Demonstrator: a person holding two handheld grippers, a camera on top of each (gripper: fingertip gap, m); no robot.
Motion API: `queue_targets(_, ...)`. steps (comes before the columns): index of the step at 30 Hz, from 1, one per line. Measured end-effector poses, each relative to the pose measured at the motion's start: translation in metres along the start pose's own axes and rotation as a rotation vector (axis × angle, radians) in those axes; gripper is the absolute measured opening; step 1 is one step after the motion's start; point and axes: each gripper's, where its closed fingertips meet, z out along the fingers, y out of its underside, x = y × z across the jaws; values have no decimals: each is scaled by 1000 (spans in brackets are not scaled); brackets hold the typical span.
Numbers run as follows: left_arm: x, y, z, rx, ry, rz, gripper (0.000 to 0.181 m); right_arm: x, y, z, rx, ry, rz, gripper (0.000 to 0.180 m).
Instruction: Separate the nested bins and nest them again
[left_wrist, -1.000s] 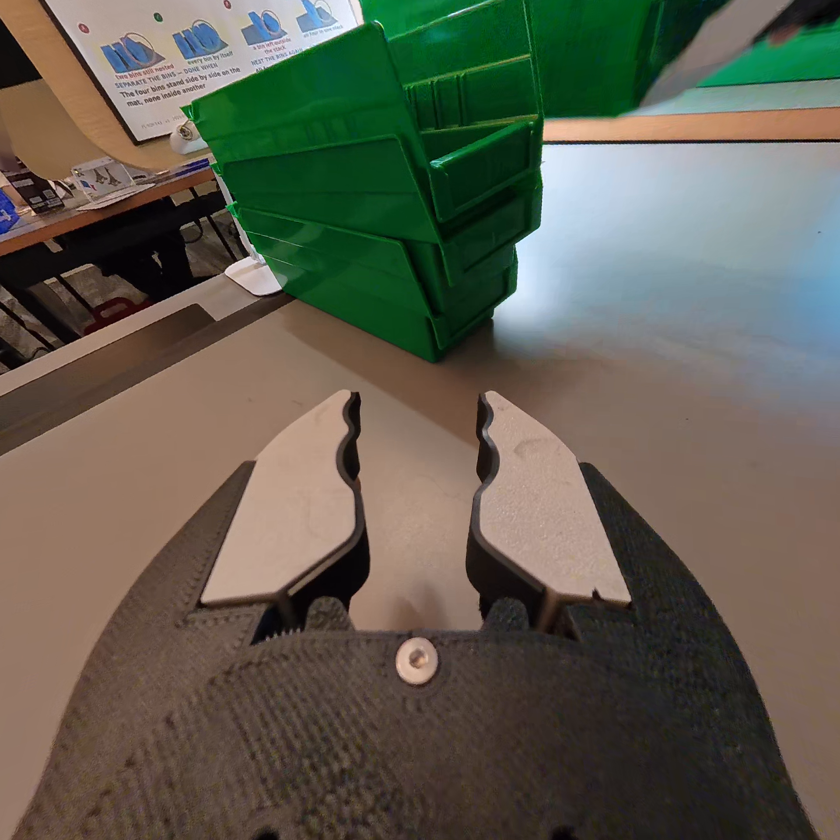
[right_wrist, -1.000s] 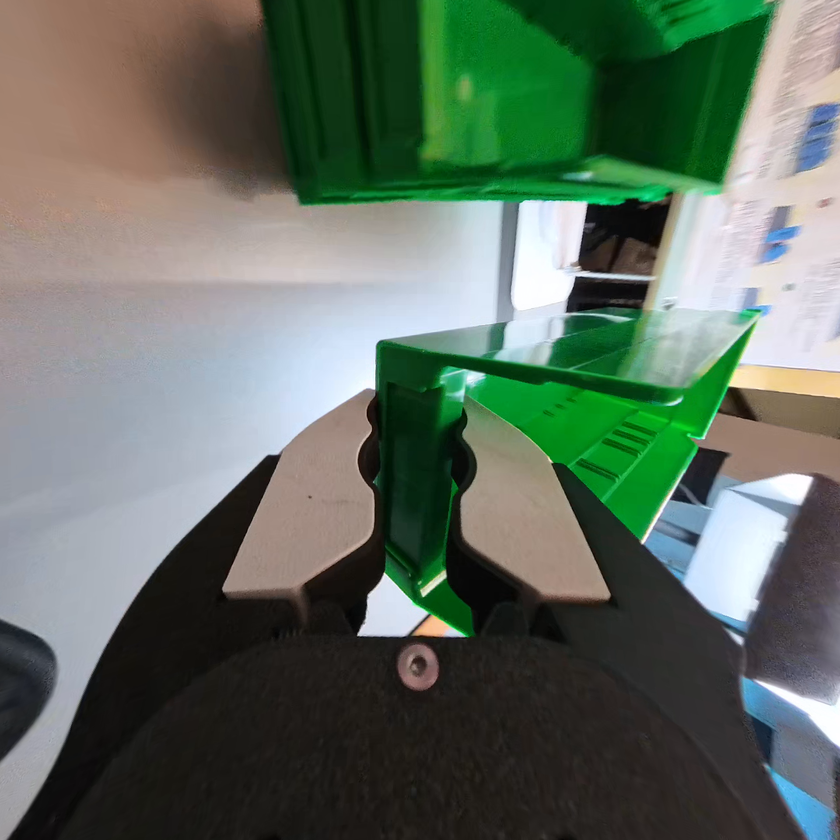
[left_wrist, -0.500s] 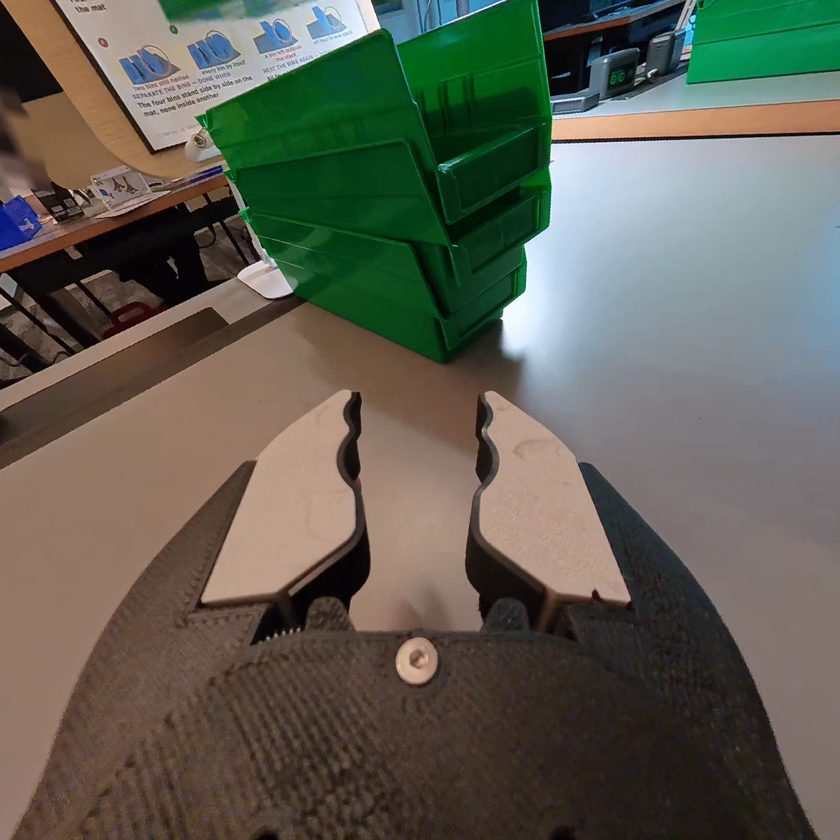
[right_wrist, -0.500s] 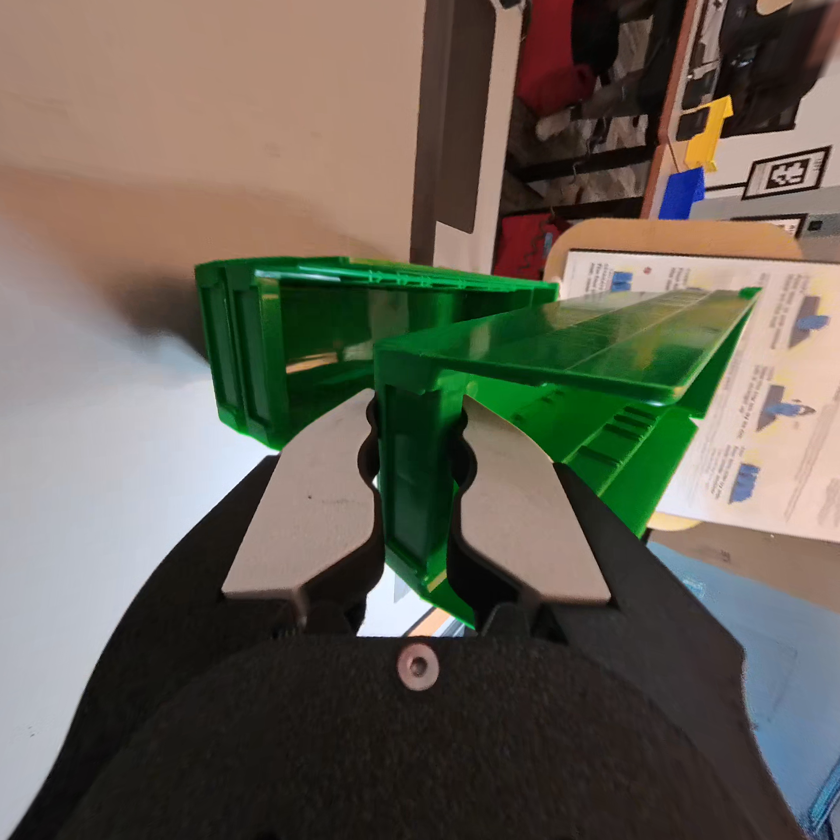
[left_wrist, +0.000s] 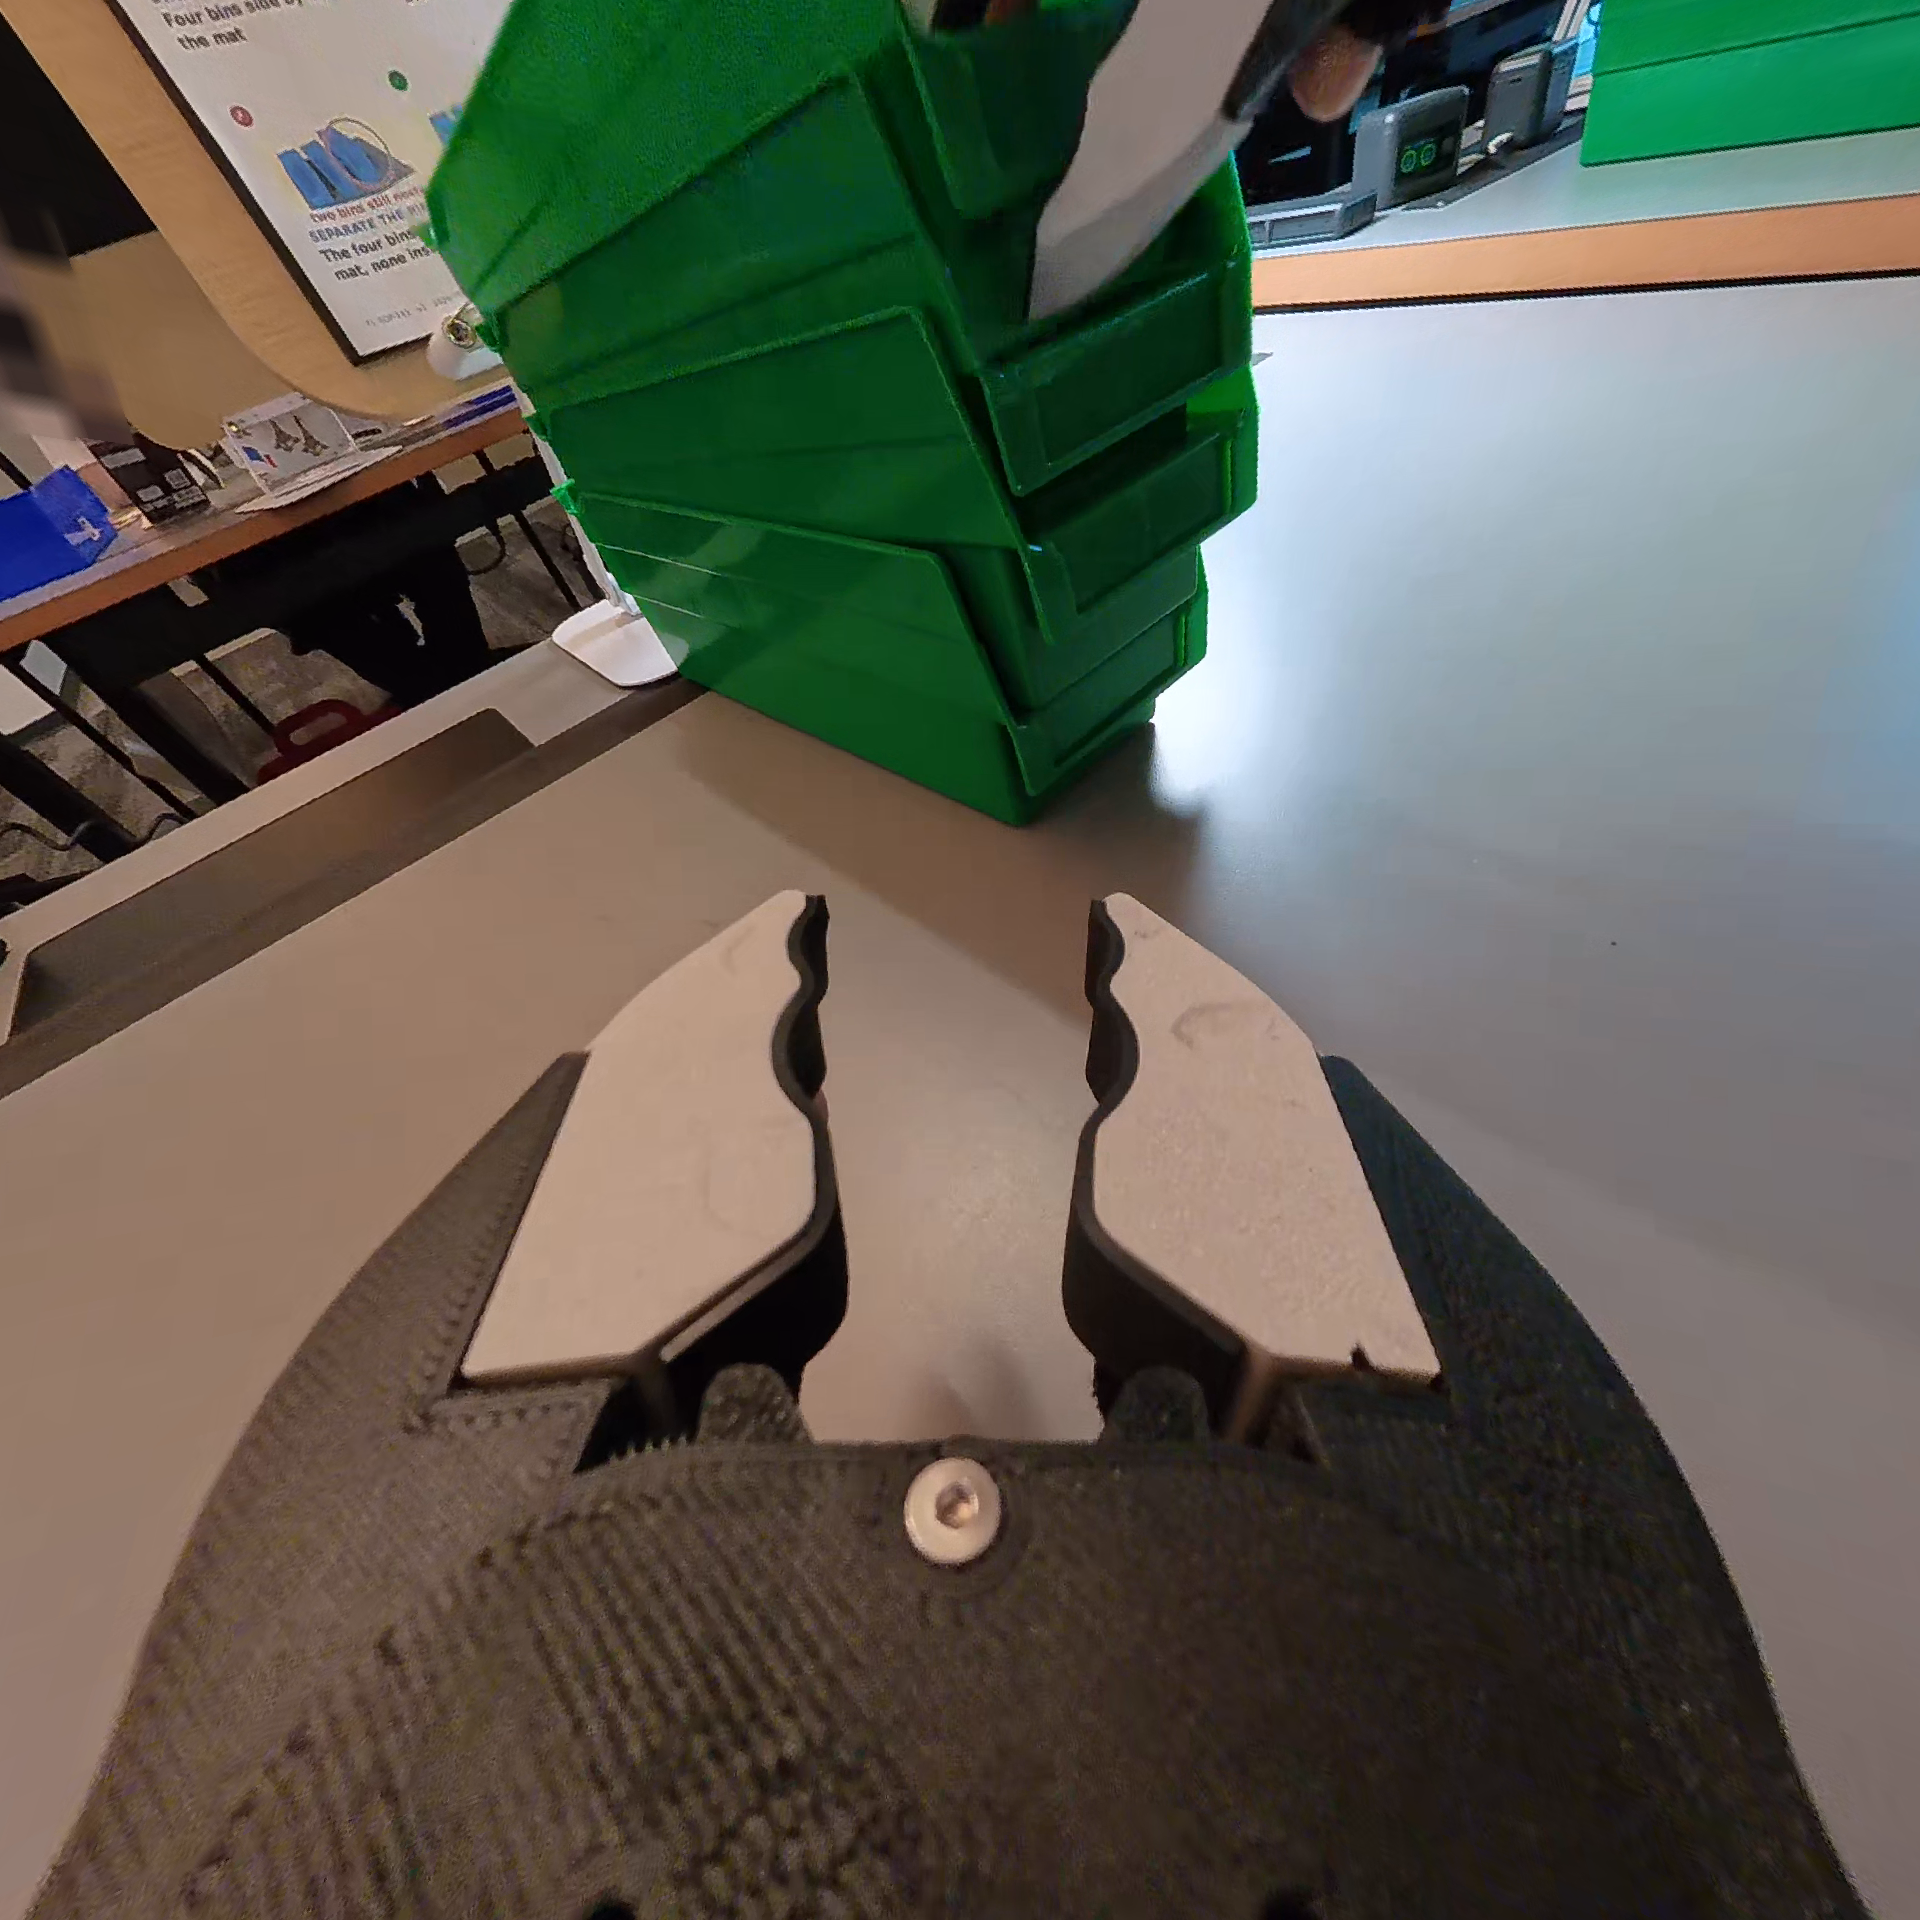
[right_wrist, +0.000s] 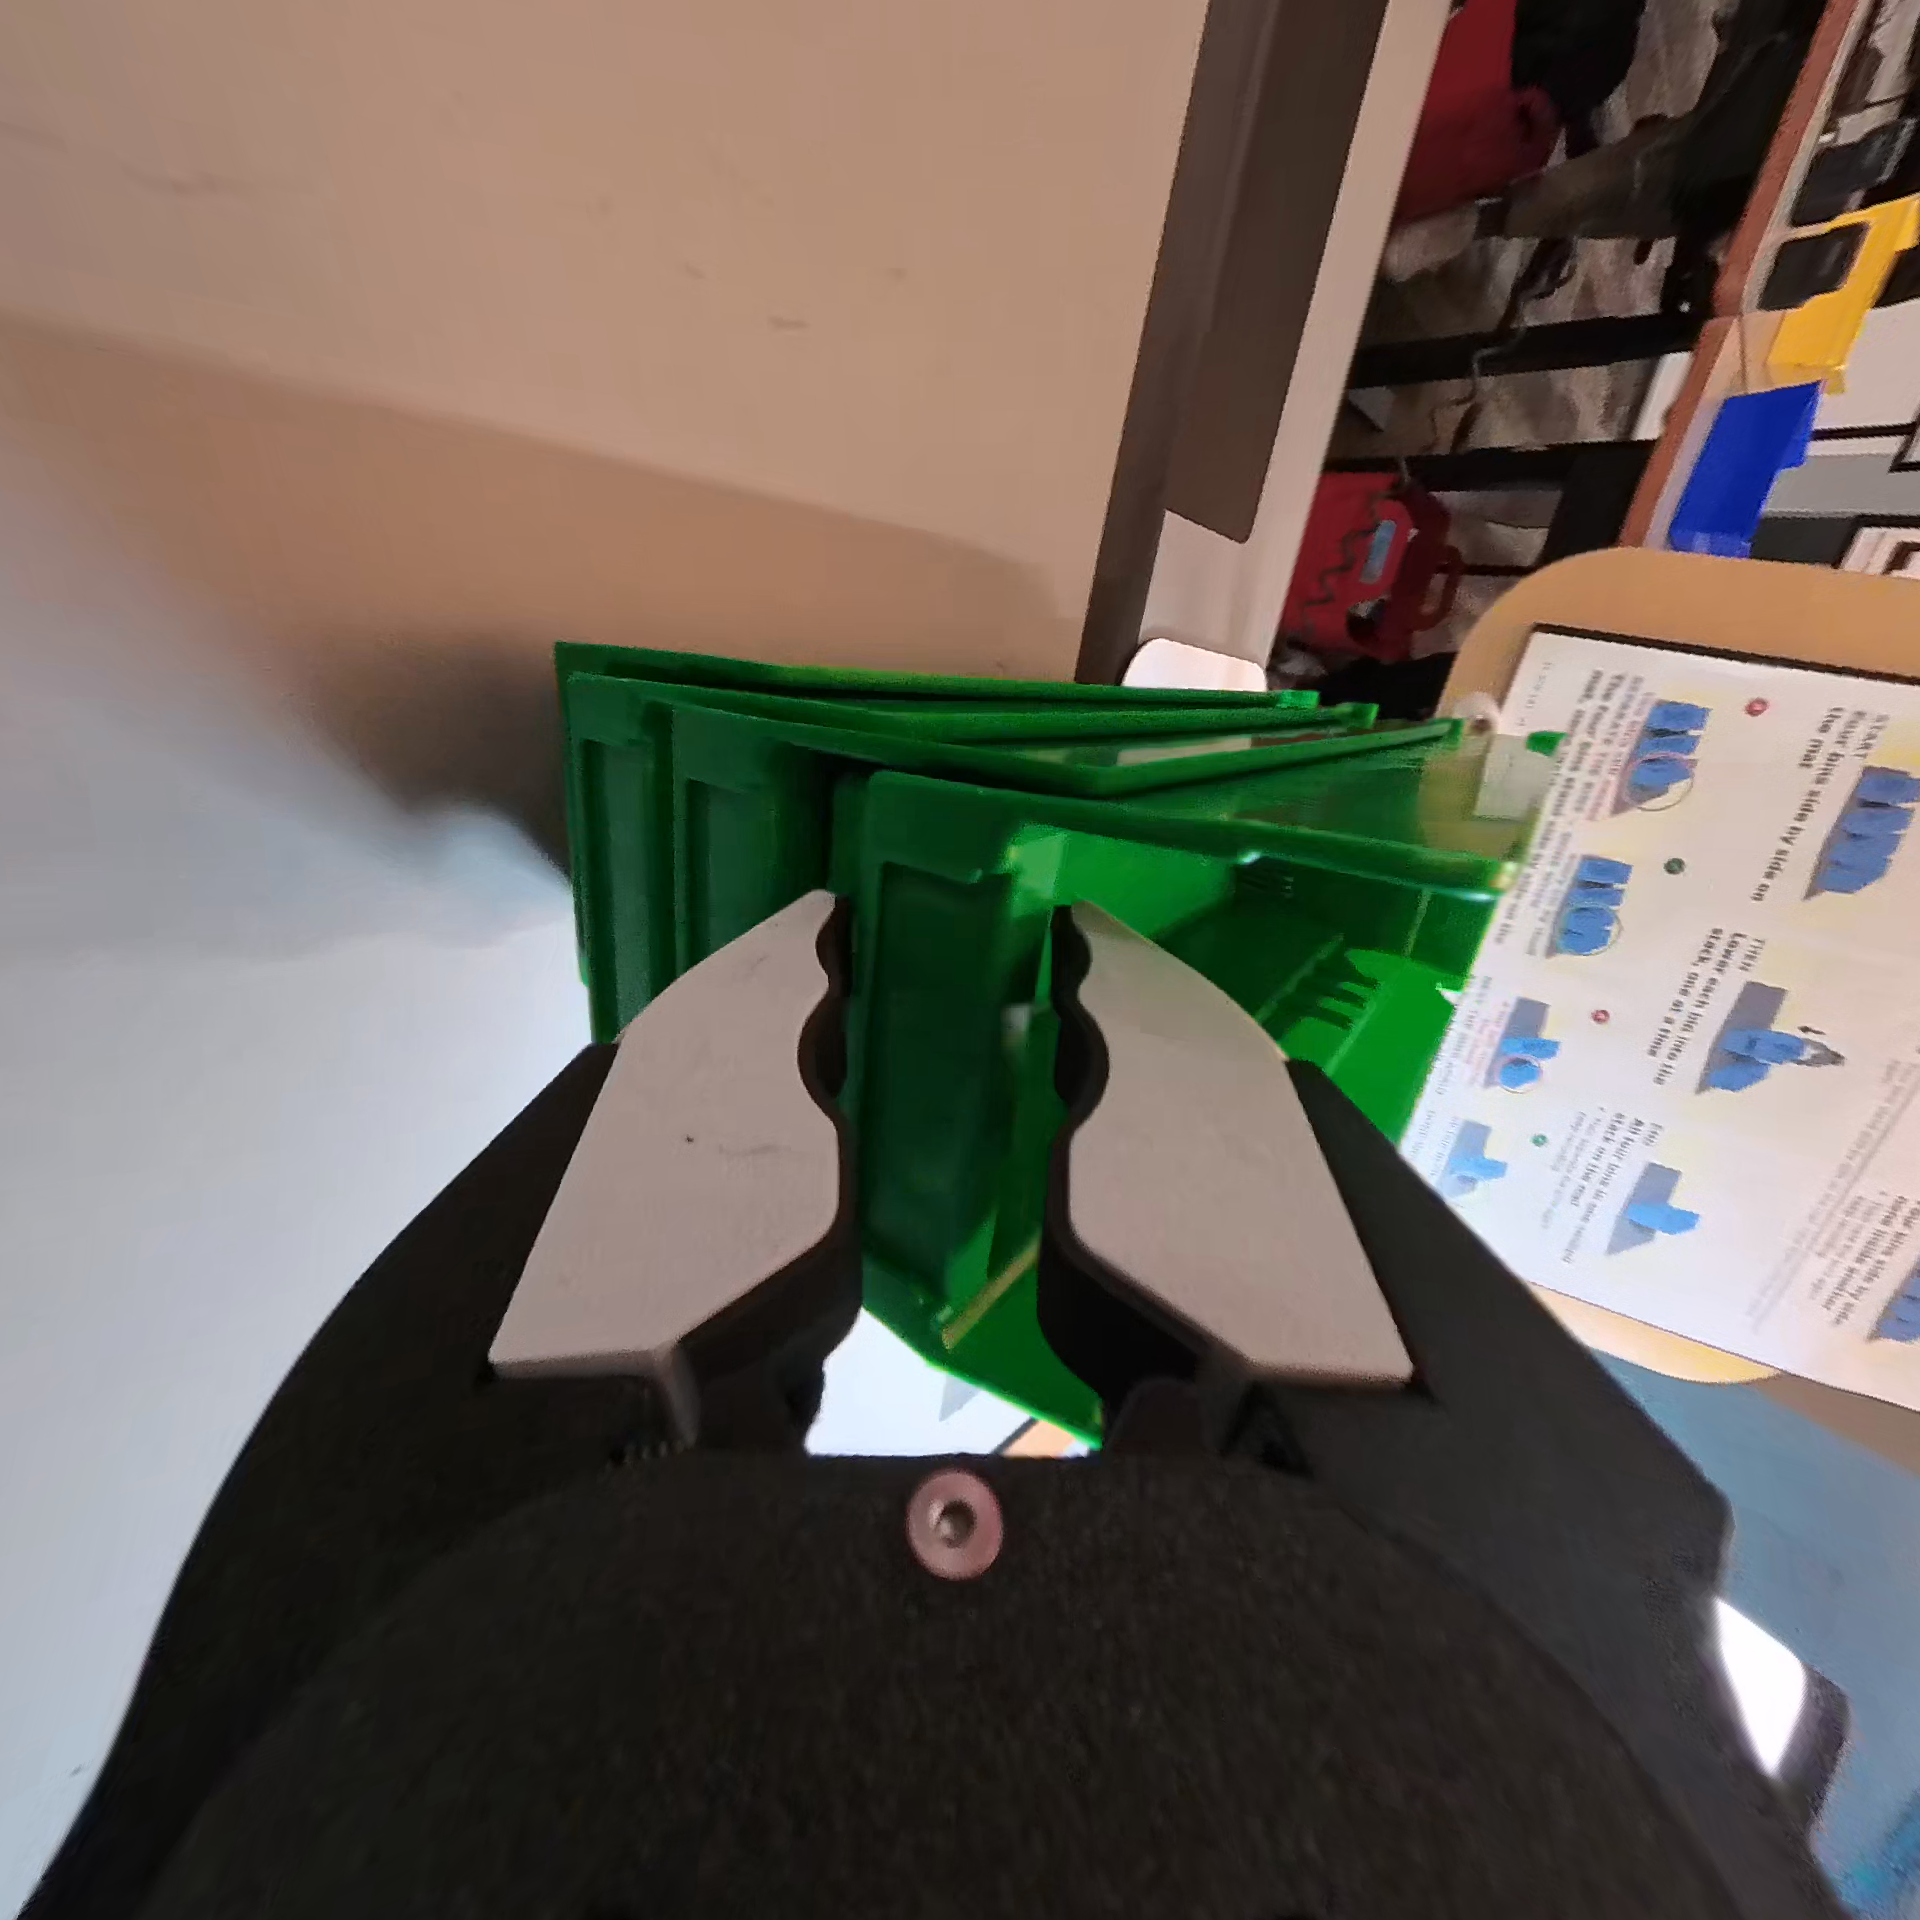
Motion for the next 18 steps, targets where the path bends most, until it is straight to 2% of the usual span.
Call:
queue_targets(3,-1,-1,-1,4,-3,-4,48,-2,-5,-10,42,24,28,49)
queue_targets(6,-2,-1,-1,8,-4,-14,48,1,-17,-41,189,32,155,55)
queue_targets(11,-1,0,0,1,-3,-10,48,-5,-11,-81,387,66,366,53)
queue_targets(15,0,1,0,-4,-5,-4,48,-22,0,-86,509,60,540,48)
queue_targets(18,0,1,1,-5,-9,-3,48,-37,-13,-91,656,20,684,45)
